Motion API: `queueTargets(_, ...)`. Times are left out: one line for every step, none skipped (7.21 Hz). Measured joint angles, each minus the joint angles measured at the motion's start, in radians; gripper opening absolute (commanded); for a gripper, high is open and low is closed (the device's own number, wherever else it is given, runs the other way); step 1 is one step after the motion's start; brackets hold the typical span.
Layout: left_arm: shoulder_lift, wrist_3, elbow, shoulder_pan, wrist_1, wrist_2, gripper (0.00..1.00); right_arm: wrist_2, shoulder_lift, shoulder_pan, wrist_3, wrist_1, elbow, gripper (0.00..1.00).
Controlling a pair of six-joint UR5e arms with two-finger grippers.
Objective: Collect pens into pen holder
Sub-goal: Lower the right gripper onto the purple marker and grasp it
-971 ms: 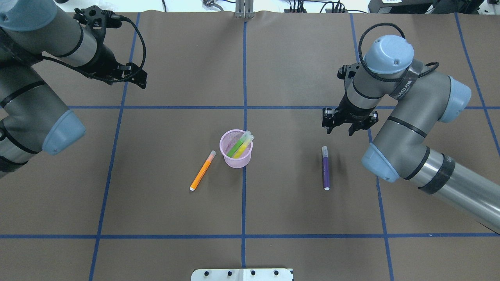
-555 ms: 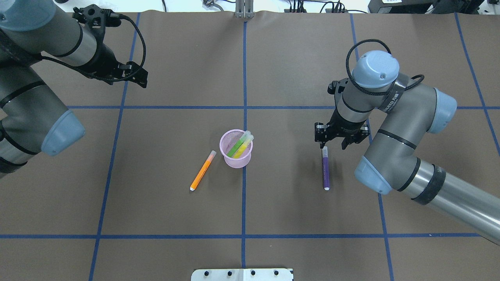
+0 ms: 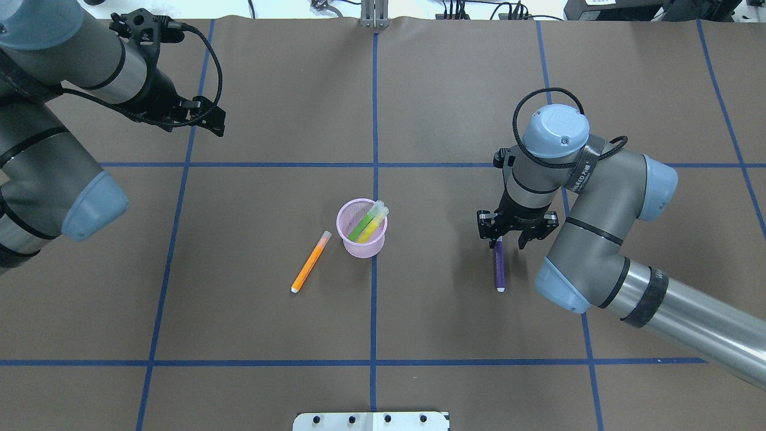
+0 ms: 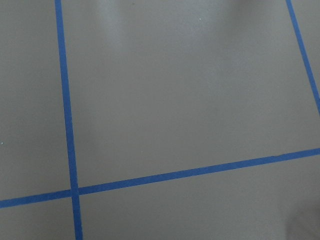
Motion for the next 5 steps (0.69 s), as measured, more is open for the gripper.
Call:
queueTargets(0.000, 0.000, -0.001, 0.000, 0.000, 0.000, 0.99, 0.001, 0.003, -0.001, 0.001, 0.000, -0.004, 0.44)
queueTargets(0.000, 0.000, -0.001, 0.000, 0.000, 0.000, 0.99, 0.002, 0.007, -0.001, 0.001, 0.001, -0.008, 0.45)
queueTargets(0.001, 0.000, -0.004, 0.000, 0.000, 0.000, 0.99, 0.004, 0.009, -0.002, 0.002, 0.003, -0.010, 0.47)
queueTargets(0.002, 0.000, -0.007, 0.000, 0.000, 0.000, 0.99, 0.008, 0.009, -0.002, 0.003, 0.005, -0.012, 0.48)
queueTargets(0.002, 0.000, -0.008, 0.000, 0.000, 0.001, 0.99, 0.015, 0.010, -0.002, 0.003, 0.006, -0.012, 0.48)
